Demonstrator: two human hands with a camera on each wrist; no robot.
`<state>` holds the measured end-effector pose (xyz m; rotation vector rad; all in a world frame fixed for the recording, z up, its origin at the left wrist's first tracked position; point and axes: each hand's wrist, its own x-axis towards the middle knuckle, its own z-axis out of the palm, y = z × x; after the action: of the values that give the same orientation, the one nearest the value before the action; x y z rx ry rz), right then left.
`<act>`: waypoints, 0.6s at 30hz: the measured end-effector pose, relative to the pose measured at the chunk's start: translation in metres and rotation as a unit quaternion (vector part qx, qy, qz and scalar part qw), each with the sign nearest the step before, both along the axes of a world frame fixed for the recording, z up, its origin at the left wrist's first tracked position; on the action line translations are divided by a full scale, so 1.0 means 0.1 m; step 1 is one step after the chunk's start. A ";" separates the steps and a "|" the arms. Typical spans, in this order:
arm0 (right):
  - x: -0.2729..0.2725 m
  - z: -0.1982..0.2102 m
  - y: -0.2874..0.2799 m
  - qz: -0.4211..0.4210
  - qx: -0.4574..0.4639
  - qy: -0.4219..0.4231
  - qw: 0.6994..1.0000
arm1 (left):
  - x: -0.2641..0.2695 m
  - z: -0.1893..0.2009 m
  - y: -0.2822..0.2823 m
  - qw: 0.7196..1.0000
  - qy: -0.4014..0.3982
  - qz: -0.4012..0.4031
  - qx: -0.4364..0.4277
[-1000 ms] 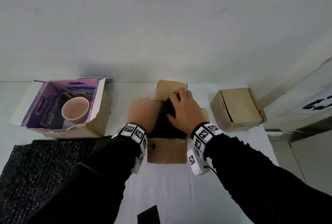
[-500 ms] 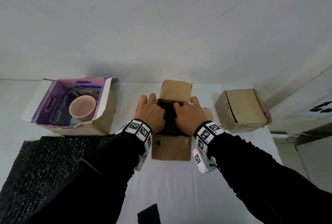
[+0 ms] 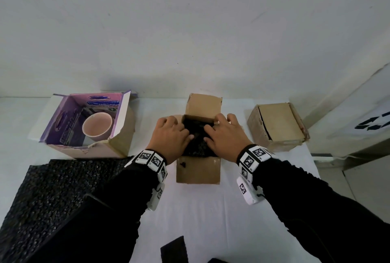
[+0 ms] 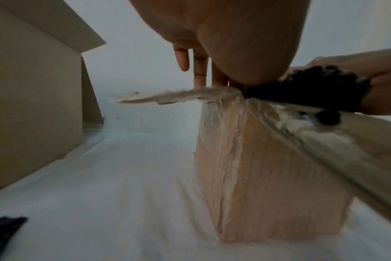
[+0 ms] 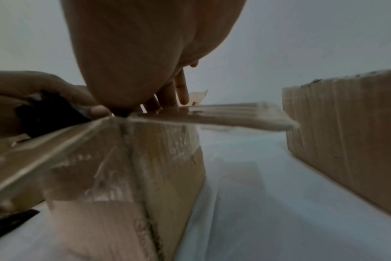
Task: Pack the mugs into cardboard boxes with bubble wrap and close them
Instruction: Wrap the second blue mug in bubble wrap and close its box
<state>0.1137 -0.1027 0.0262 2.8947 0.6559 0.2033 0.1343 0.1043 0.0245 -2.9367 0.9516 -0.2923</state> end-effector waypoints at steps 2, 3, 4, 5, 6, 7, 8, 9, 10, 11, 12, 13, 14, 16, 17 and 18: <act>-0.03 -0.01 0.05 -0.019 -0.002 0.018 1.000 | -0.05 0.02 0.01 1.000 0.007 -0.005 -0.006; -0.03 -0.02 0.05 -0.027 -0.002 0.025 0.999 | -0.08 0.04 0.03 1.000 0.014 -0.001 -0.015; -0.03 -0.02 0.05 -0.032 -0.009 0.037 0.999 | -0.10 0.05 0.04 0.999 0.026 0.007 -0.023; -0.02 -0.02 0.05 -0.032 -0.016 0.049 0.998 | -0.12 0.07 0.06 0.999 0.041 0.013 -0.030; -0.02 0.00 0.05 -0.031 -0.021 0.061 0.997 | -0.14 0.08 0.08 0.997 0.059 0.018 -0.037; -0.01 0.02 0.06 -0.032 -0.014 0.067 0.997 | -0.15 0.09 0.10 0.995 0.080 0.024 -0.045; -0.03 0.05 0.07 -0.032 0.009 0.064 0.997 | -0.15 0.10 0.12 0.993 0.105 0.029 -0.055; -0.06 0.07 0.09 -0.031 0.063 0.053 0.996 | -0.14 0.11 0.14 0.988 0.132 0.038 -0.067; -0.12 0.10 0.11 -0.027 0.145 0.046 0.988 | -0.13 0.11 0.15 0.984 0.157 0.049 -0.076; -0.18 0.12 0.12 -0.022 0.237 0.061 0.969 | -0.12 0.11 0.17 0.980 0.175 0.058 -0.078; -0.25 0.12 0.15 -0.013 0.303 0.099 0.948 | -0.11 0.11 0.18 0.977 0.188 0.063 -0.076; -0.31 0.12 0.19 0.000 0.325 0.143 0.935 | -0.10 0.11 0.19 0.976 0.197 0.065 -0.073; -0.35 0.09 0.23 0.008 0.320 0.176 0.931 | -0.10 0.11 0.20 0.974 0.203 0.066 -0.071; -0.38 0.00 0.28 -0.009 0.340 0.187 0.922 | -0.13 0.11 0.20 0.973 0.209 0.069 -0.070; -0.36 -0.02 0.30 -0.029 0.370 0.176 0.912 | -0.15 0.10 0.20 0.974 0.204 0.072 -0.071; -0.35 -0.03 0.31 -0.047 0.391 0.166 0.904 | -0.18 0.10 0.20 0.977 0.191 0.069 -0.073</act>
<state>0.0782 -0.0713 0.0236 3.7872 0.5704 -0.0723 0.1164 0.1245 0.0341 -3.2444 0.7768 0.2268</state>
